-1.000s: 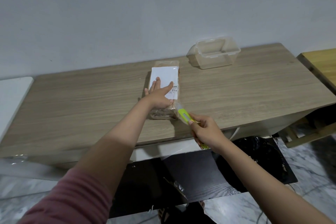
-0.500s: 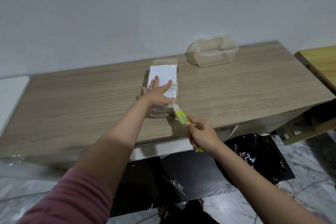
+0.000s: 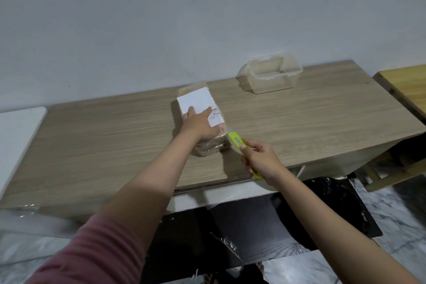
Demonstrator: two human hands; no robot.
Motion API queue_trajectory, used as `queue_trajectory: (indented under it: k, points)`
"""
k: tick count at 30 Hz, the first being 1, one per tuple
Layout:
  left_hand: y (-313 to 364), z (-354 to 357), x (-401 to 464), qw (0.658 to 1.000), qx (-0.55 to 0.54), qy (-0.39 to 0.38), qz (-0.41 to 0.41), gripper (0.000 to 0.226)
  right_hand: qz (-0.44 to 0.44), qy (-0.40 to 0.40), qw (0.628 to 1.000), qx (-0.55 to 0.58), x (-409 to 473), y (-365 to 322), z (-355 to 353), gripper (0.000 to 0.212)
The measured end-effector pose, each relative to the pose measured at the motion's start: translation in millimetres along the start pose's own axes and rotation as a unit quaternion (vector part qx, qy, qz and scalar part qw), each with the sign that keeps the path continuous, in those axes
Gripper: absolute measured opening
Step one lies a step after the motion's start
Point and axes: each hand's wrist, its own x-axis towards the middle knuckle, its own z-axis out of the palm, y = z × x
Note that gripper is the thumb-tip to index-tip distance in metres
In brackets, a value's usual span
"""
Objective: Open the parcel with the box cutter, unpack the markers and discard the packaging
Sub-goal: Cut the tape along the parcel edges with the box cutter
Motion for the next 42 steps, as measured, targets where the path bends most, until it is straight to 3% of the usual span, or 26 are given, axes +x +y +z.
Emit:
queue_trajectory:
  k: [12, 25, 37, 42]
  points:
    - [21, -2, -3, 0.993, 0.057, 0.102, -0.028, 0.072, -0.034, 0.047, 0.998, 0.023, -17, 13, -6, 0.036]
    - [14, 8, 11, 0.982, 0.094, 0.163, 0.033, 0.075, -0.025, 0.068, 0.996, 0.055, -12, 19, 2, 0.037]
    - [1, 24, 20, 0.979, -0.061, 0.181, 0.069, 0.083, -0.040, 0.114, 0.990, 0.074, -10, 19, 0, 0.036]
    - [-17, 21, 19, 0.975, -0.068, 0.155, 0.144, 0.100, -0.020, 0.049, 0.998, 0.041, 9, 7, -14, 0.034]
